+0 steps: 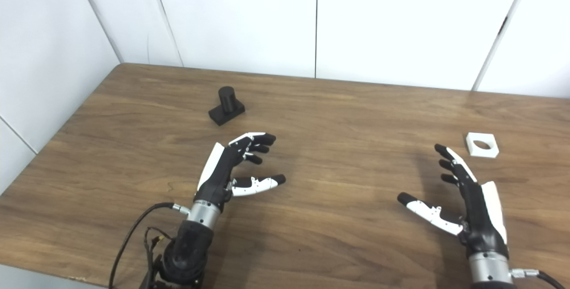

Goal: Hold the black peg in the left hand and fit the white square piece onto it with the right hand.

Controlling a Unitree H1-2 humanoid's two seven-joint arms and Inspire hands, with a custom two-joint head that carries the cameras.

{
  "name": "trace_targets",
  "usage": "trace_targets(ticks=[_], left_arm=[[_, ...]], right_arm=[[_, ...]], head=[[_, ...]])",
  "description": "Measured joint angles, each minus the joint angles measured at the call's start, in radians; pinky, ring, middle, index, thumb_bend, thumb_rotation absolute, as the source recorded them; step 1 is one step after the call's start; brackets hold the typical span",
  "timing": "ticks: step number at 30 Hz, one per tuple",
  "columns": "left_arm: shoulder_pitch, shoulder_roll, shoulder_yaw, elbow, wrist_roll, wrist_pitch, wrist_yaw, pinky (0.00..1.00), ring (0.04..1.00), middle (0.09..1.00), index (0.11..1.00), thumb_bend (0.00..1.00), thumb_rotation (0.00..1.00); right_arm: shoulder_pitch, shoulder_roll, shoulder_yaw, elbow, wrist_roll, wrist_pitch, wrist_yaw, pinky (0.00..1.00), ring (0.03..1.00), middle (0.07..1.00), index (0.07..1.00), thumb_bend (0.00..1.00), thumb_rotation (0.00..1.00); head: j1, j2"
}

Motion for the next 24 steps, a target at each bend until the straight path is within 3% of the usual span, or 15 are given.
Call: trace_targets(ticks=[11,24], left_arm=[[-0.003,0.002,0.004,-0.004,0.034,0.003,0.024,0.66,0.754,0.789,0.733,0.70,0.18],[-0.022,0.005,0.016,-0.020,0.040,0.005,0.025,0.69,0.765,0.791,0.732,0.68,0.17]], right_arm=[[-0.001,0.000,0.000,0.000,-0.001,0.000,0.000,0.79,0.867,0.892,0.862,0.81,0.35],[-0.009,-0.006,-0.002,0.001,0.004,0.001,0.006,0.78,0.858,0.894,0.869,0.81,0.36]], head=[[0.003,0.003],[0.005,0.005]])
